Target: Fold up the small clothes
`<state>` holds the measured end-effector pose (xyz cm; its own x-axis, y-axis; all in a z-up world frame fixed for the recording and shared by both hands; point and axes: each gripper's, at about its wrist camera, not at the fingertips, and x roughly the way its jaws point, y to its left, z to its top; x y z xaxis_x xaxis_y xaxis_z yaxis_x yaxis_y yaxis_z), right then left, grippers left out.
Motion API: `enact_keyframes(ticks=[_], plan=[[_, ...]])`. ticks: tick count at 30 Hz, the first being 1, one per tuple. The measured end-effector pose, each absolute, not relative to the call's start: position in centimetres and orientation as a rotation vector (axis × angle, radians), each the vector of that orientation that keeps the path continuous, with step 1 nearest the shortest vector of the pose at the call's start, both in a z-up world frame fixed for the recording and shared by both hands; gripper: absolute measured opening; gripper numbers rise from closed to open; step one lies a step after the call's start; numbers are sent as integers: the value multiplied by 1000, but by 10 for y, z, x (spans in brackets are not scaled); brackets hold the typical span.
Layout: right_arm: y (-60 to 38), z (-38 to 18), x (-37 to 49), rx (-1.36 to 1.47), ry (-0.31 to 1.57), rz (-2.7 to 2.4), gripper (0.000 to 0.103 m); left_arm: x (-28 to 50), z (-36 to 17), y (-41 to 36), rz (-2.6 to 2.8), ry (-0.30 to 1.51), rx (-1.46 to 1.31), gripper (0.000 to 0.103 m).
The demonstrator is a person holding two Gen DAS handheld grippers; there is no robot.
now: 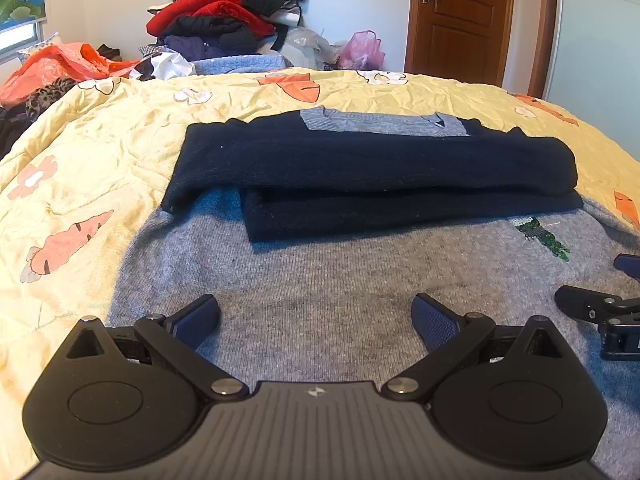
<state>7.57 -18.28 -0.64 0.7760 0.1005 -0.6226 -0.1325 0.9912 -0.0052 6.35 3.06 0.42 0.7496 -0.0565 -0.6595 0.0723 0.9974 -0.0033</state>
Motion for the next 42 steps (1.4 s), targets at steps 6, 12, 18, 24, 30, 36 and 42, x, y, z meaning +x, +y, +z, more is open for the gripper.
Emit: enact_keyframes(ticks=[6, 12, 18, 24, 30, 36, 42], plan=[[-182, -7, 76, -51, 671, 127, 103, 63, 4, 31, -67, 720, 23, 103], [-183, -6, 76, -50, 670, 128, 103, 62, 4, 31, -65, 719, 21, 103], [-183, -6, 76, -50, 670, 126, 103, 59, 4, 30, -54, 717, 19, 103], [-183, -7, 75, -50, 670, 125, 103, 58, 5, 30, -52, 719, 21, 103], [-183, -7, 75, -49, 670, 124, 103, 57, 5, 31, -54, 720, 22, 103], [-184, -7, 73, -49, 670, 116, 103, 57, 5, 31, -50, 720, 21, 103], [-187, -7, 61, -43, 676, 108, 103, 57, 5, 31, -50, 720, 21, 103]])
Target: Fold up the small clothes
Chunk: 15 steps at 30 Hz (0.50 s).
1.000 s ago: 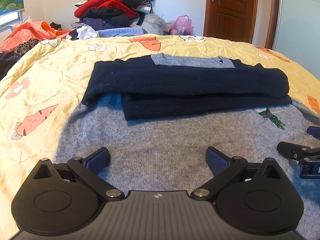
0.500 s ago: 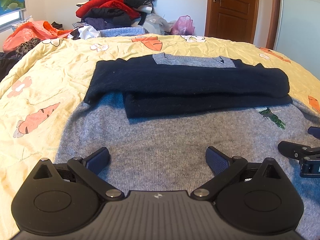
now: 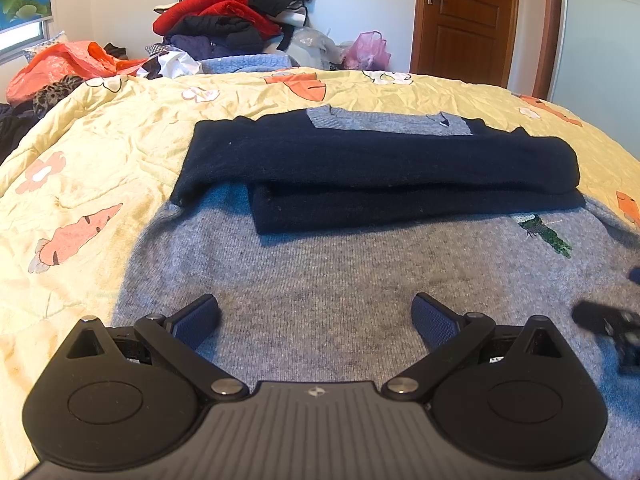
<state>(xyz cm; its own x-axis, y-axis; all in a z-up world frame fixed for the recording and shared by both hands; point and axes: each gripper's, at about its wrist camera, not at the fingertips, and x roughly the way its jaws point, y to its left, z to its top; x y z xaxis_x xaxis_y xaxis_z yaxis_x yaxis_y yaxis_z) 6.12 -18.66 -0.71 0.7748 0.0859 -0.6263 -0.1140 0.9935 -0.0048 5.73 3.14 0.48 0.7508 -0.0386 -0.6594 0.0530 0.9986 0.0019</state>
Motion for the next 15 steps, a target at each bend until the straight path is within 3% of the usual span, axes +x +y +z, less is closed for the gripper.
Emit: enact_keyframes(ticks=[15], plan=[[-188, -8, 49, -45, 673, 112, 103, 21, 8, 36, -24, 742, 1, 103]])
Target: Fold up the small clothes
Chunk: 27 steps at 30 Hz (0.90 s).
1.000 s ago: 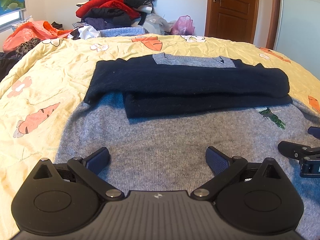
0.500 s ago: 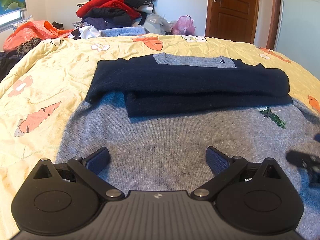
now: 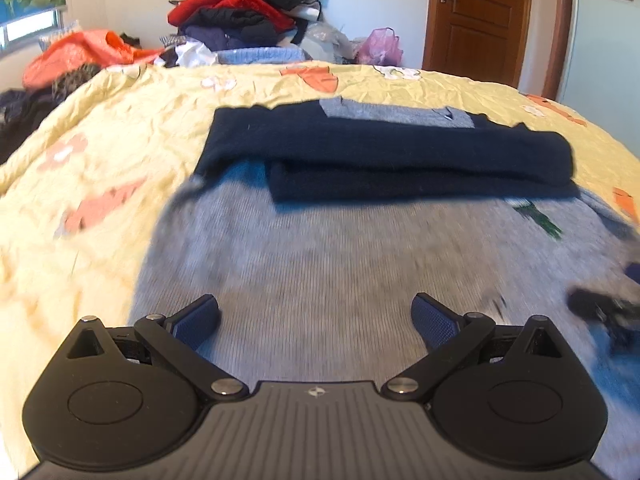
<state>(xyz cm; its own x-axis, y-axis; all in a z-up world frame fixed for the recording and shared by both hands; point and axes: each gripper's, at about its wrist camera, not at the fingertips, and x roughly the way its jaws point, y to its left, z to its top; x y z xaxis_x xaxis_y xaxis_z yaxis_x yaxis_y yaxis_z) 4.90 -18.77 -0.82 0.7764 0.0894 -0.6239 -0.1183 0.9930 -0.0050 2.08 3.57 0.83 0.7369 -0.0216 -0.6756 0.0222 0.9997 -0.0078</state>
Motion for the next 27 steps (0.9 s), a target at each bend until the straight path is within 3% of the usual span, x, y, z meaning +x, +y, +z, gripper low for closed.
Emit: enact_keyframes(ticks=[6, 17, 20, 27], plan=[[-188, -8, 49, -46, 673, 112, 103, -19, 6, 38, -73, 712, 37, 103], [-186, 1, 37, -54, 746, 132, 103, -11, 5, 40, -63, 712, 17, 103], [-182, -8, 8, -94, 665, 172, 103, -11, 6, 41, -63, 711, 16, 103], [-183, -9, 8, -70, 667, 157, 103, -10, 6, 40, -60, 710, 13, 103]])
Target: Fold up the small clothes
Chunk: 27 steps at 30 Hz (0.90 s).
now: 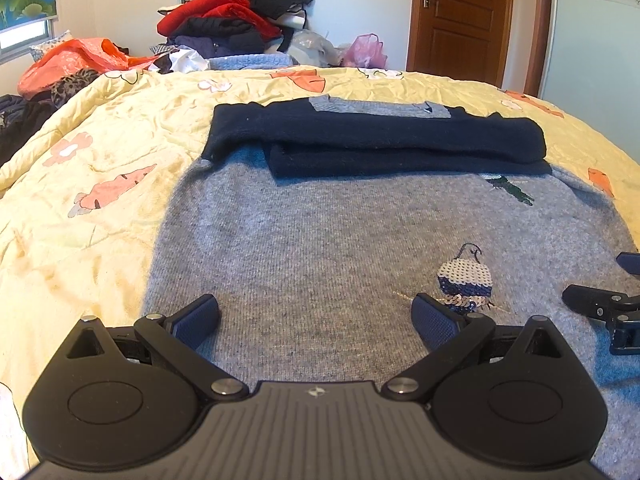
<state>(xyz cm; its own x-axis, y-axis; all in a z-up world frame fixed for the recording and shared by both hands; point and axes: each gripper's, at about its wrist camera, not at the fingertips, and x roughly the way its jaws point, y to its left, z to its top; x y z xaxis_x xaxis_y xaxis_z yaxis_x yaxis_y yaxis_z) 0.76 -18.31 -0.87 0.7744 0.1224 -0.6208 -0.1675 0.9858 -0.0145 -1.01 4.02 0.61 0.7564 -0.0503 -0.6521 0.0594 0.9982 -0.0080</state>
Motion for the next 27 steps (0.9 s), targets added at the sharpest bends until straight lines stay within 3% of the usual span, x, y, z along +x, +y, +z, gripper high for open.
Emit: enact_keyframes(ticks=[27], plan=[[-186, -8, 13, -49, 666, 132, 103, -10, 5, 41, -3, 708, 1, 103]])
